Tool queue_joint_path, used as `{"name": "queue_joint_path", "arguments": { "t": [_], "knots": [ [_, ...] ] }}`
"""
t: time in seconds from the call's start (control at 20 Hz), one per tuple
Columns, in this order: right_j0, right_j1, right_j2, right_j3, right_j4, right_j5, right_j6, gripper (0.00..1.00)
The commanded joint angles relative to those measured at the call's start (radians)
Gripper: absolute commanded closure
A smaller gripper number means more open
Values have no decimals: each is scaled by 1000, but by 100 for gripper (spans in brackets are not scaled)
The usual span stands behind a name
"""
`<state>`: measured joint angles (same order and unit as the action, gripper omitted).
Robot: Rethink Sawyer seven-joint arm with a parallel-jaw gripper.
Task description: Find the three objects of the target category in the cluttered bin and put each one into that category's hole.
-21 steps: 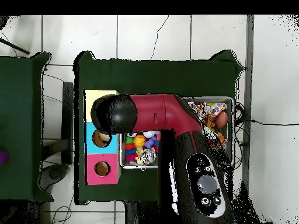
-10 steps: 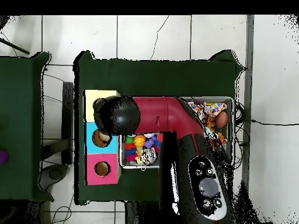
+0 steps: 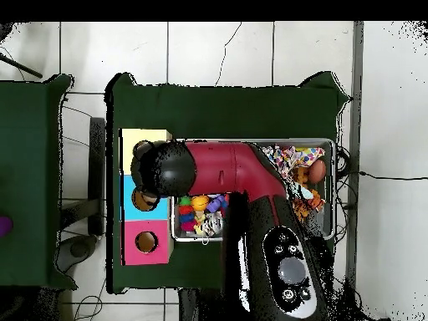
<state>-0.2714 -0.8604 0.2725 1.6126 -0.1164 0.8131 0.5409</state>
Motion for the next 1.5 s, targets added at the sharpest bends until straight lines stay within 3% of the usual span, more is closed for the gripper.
{"name": "queue_joint_path", "arguments": {
  "t": [0.05, 0.55, 1.5],
  "knots": [
    [7, 47, -40, 91, 26, -41, 314, 100],
    [78, 46, -96, 76, 13, -18, 349, 100],
    [182, 50, -156, 94, 77, -70, 412, 100]
  ]
}}
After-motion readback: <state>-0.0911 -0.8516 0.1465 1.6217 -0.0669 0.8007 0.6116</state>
